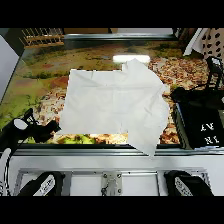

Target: Fold the clothes and pants, and hang the long-sleeved shirts on hangers.

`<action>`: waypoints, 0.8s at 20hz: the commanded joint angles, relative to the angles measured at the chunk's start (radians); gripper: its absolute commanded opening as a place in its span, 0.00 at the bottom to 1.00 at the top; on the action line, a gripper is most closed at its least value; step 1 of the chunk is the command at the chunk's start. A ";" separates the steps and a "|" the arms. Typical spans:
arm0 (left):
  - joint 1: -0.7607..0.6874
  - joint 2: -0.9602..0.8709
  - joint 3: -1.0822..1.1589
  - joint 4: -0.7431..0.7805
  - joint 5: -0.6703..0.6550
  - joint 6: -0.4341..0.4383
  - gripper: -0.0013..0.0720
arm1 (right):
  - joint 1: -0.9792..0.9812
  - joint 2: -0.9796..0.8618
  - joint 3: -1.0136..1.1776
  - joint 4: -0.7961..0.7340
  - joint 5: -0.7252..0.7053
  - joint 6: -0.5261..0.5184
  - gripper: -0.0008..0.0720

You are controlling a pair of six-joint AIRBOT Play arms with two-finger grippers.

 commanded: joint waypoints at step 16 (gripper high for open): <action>-0.153 -0.141 0.021 -0.195 0.226 -0.036 0.07 | -0.046 0.013 -0.043 0.090 0.002 -0.005 0.82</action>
